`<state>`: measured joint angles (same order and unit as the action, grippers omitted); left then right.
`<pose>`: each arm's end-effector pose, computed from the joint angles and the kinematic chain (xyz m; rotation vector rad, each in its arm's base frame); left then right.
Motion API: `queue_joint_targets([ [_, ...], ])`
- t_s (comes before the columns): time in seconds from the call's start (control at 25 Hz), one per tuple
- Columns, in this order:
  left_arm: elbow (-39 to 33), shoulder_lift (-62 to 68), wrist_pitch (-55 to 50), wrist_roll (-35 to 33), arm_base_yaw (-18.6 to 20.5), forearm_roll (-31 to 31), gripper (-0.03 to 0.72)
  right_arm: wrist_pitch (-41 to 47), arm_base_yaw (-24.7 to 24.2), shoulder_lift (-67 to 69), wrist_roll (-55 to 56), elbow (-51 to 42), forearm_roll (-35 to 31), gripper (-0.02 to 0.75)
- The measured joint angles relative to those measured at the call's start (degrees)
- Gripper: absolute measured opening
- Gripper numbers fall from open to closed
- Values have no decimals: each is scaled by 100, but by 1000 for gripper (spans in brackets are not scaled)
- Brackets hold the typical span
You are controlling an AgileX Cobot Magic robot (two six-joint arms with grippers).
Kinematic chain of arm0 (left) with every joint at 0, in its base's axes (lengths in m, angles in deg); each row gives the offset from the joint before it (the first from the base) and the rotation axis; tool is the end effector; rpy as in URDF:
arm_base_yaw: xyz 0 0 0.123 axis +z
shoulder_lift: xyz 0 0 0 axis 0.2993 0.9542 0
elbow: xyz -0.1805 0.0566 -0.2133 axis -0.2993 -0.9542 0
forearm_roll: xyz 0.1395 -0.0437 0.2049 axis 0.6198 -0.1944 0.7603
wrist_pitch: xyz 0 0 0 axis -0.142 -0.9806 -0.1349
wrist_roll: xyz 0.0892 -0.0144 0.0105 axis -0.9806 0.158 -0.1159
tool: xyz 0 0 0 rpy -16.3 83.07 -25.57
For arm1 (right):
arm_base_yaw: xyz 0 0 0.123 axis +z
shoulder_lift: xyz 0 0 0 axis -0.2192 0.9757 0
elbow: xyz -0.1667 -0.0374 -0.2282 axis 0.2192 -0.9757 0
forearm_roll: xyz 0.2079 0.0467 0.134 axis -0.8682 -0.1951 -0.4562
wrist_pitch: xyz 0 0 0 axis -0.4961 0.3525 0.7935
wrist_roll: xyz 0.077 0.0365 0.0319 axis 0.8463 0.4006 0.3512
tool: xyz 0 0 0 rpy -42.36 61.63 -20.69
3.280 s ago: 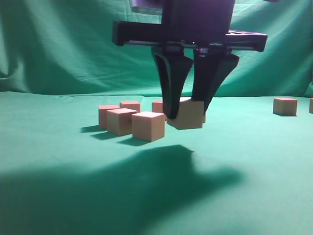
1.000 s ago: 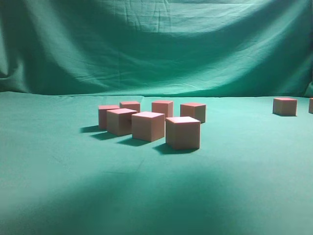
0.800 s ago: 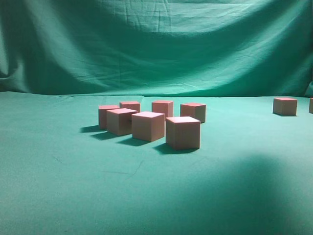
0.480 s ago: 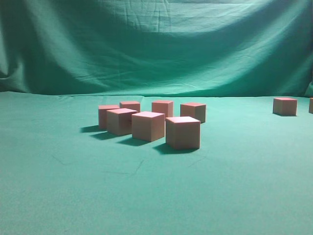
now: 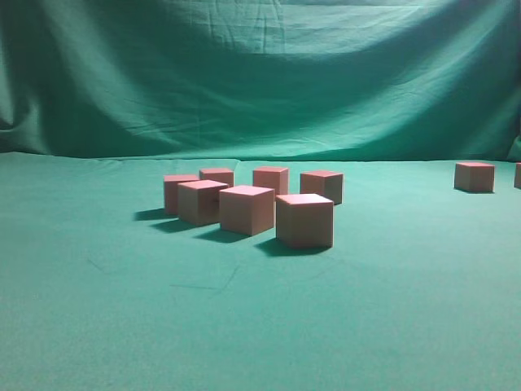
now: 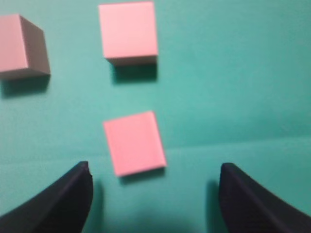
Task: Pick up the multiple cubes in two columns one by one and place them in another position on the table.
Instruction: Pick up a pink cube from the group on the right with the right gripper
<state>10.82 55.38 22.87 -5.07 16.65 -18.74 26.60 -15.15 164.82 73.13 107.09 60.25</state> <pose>0.0525 -0.0044 0.1766 -0.1359 1.8394 -0.1819 0.3623 -0.0128 0.1936 -0.0110 2.7996 0.0230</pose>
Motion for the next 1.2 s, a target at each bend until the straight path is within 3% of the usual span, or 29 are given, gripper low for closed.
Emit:
queue_joint_targets([
  [0.16,0,0,0,0,0,0,0,-497,0,328,-517,0,-403,540],
  [0.4,0,0,0,0,0,0,0,-976,0,545,-682,0,-464,540],
  [0.64,0,0,0,0,0,0,0,-981,0,604,-761,0,-464,269],
  [0.76,0,0,0,0,0,0,0,-938,0,609,-771,10,-464,267],
  [1.0,0,0,0,0,0,0,0,46,61,400,-771,548,-616,267],
  [1.2,0,0,0,0,0,0,0,1222,612,-458,-576,1250,-669,267],
])
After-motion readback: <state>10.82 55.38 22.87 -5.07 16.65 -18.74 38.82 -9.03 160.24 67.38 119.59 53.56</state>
